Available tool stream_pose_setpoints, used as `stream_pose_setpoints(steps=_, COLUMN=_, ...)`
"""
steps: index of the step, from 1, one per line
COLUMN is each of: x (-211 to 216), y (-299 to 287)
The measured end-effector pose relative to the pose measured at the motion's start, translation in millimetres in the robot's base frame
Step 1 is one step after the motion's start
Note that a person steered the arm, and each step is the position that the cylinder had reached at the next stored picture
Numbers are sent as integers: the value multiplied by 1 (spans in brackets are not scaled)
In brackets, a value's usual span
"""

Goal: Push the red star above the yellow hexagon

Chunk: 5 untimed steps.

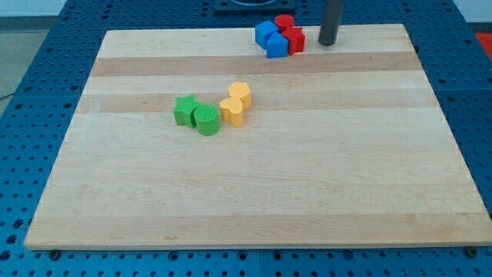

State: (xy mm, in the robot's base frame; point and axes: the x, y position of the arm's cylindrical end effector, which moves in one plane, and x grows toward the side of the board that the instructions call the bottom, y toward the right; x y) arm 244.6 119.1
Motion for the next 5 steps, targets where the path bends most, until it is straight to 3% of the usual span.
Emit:
stream_pose_setpoints(steps=1, x=19, y=-28)
stream_pose_setpoints(steps=3, x=-15, y=51)
stream_pose_setpoints(steps=4, x=-18, y=2)
stream_pose_setpoints(steps=5, x=-12, y=-82)
